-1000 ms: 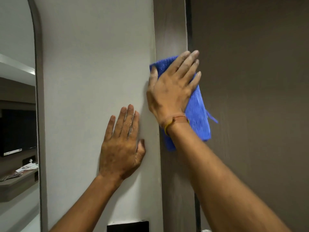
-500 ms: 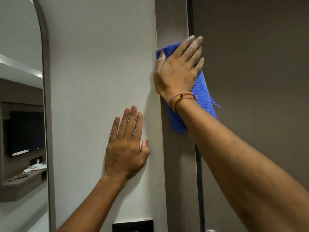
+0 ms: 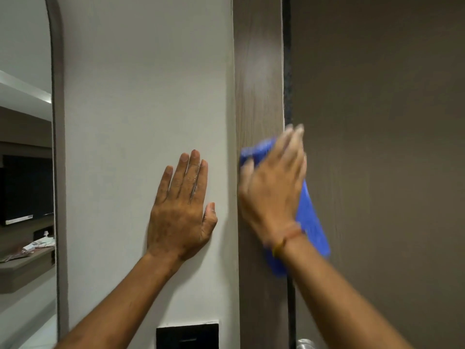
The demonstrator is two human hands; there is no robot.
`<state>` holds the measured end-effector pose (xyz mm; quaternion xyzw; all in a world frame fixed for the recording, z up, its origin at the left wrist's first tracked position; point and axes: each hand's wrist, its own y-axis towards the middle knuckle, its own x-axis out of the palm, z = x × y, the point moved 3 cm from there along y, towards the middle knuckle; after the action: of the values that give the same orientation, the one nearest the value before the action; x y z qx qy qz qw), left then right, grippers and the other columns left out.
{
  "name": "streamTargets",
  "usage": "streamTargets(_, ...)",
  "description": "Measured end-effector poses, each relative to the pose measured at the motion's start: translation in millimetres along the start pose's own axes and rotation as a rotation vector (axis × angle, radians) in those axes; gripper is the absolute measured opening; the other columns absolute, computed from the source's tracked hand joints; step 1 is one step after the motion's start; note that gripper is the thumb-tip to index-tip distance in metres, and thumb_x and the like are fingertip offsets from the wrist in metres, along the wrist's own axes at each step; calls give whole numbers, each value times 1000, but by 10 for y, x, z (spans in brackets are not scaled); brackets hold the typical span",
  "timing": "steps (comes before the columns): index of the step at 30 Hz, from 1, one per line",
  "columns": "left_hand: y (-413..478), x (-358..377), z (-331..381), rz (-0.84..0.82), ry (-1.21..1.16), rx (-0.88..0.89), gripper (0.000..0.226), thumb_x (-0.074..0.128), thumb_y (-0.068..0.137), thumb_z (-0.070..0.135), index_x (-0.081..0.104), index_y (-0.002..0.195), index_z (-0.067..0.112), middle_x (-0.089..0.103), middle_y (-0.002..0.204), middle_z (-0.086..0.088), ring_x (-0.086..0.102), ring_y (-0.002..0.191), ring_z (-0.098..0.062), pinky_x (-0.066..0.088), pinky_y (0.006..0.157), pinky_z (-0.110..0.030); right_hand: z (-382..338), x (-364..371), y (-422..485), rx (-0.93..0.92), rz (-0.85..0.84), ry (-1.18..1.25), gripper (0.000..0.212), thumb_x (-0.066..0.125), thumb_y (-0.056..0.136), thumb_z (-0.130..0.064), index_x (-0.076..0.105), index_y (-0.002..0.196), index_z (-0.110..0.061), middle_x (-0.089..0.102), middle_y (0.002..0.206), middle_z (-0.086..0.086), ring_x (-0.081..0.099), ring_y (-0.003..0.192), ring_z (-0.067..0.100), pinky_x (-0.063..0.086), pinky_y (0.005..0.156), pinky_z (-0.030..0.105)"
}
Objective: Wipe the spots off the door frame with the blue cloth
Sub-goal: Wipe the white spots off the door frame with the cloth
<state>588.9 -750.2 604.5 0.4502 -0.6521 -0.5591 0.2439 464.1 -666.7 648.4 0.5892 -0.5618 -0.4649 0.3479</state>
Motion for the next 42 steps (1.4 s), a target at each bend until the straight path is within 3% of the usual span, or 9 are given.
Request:
streamTargets(5,22,-8,-11,-33,-10,13,73,36,84,35,15,148,5,13,157,-16,11,146,-29,13,119,-44,-375,-102,868,80,96,-6,75,26,94,-42,3,148,5,7,158,26,14,146,38,16,121,49)
streamTargets(12,527,-156,-32,7,-35,-25,74,36,86,36,11,148,3,13,158,-19,9,147,-29,10,120,-46,92,96,-585,52,-4,-66,76,29,93,-43,8,146,8,13,156,30,15,146,40,24,119,52)
streamTargets(15,592,-124,-34,-15,-24,-60,72,31,88,36,7,149,5,7,159,-16,4,148,-26,7,121,-46,176,107,-735,37,-35,-94,76,30,92,-41,11,146,8,16,155,30,18,145,41,27,117,52)
streamTargets(19,575,-91,-32,0,-31,-71,72,26,89,40,5,149,7,6,159,-15,3,148,-25,7,121,-45,-65,20,-25,-3,7,-59,79,26,90,-44,4,148,5,7,157,29,11,147,39,19,120,51)
streamTargets(24,586,-85,-42,0,-33,-54,72,30,90,40,9,149,6,9,159,-16,5,147,-26,9,120,-45,-425,-72,820,85,104,-31,77,26,93,-44,4,147,6,6,158,28,12,146,40,15,121,51)
streamTargets(33,563,-95,-38,25,-54,-53,67,24,91,35,7,149,6,7,159,-15,3,148,-26,7,121,-45,75,196,-804,7,-11,-155,78,33,90,-43,13,146,8,16,155,31,16,145,42,23,118,54)
streamTargets(42,577,-62,-54,49,-62,-50,63,23,94,36,12,149,7,13,159,-15,8,147,-28,9,121,-46,-520,-43,843,13,98,-87,80,31,90,-45,7,148,4,6,157,29,9,146,42,12,121,52)
